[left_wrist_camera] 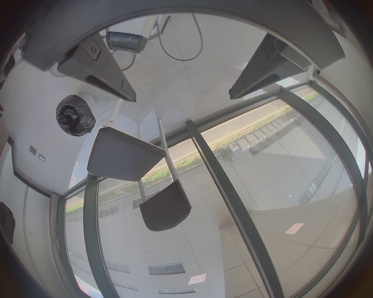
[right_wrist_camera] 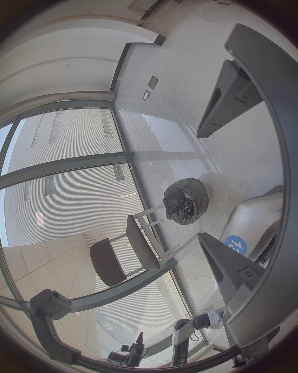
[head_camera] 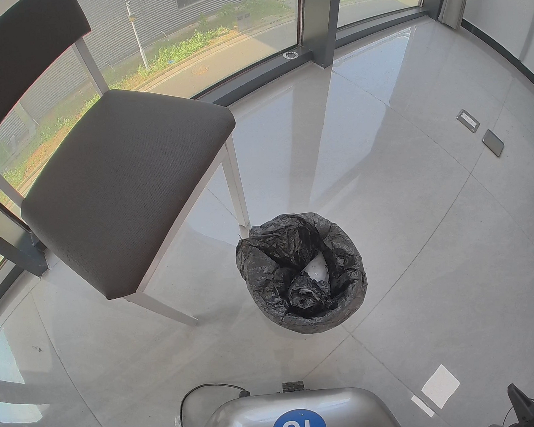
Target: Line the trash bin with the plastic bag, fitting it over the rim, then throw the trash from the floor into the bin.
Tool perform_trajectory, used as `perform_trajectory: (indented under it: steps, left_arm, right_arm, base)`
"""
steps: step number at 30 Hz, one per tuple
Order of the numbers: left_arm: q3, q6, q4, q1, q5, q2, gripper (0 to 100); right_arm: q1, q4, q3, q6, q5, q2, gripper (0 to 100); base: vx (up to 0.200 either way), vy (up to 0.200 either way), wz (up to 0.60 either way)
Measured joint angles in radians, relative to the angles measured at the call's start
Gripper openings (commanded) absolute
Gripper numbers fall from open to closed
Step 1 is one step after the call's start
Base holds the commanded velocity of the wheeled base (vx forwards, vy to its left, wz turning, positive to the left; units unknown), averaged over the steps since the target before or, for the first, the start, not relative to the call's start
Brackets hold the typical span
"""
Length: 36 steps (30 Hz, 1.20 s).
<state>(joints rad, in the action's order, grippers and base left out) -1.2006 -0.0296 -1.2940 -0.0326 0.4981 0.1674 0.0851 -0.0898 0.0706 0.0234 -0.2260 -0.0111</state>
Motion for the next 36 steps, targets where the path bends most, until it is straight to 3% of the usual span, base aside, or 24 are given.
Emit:
perform_trajectory:
  steps: [6, 17, 25, 31, 36]
  left_arm:
    - [0.200, -0.058, 0.151, 0.019, -0.057, -0.104, 100]
    - [0.677, 0.002, 0.827, 0.028, -0.236, -0.151, 100]
    - [1.053, 0.030, 1.240, 0.030, -0.383, -0.156, 100]
    - [1.167, 0.046, 1.287, 0.033, -0.500, -0.156, 100]
    - [1.180, 0.051, 1.278, 0.033, -0.517, -0.156, 100]
  right_arm:
    - [-0.001, 0.006, -0.006, 0.000, 0.000, 0.000, 100]
    - [-0.001, 0.007, -0.009, 0.000, 0.000, 0.000, 100]
    - [-0.001, 0.009, -0.010, -0.021, -0.002, -0.001, 100]
    - [-0.001, 0.010, -0.011, -0.040, -0.010, -0.001, 100]
    - [-0.001, 0.010, -0.013, -0.049, -0.049, -0.001, 100]
  base:
    - [0.000, 0.000, 0.00]
    - [0.000, 0.000, 0.00]
    - [0.000, 0.000, 0.00]
    - [0.000, 0.000, 0.00]
    - [0.000, 0.000, 0.00]
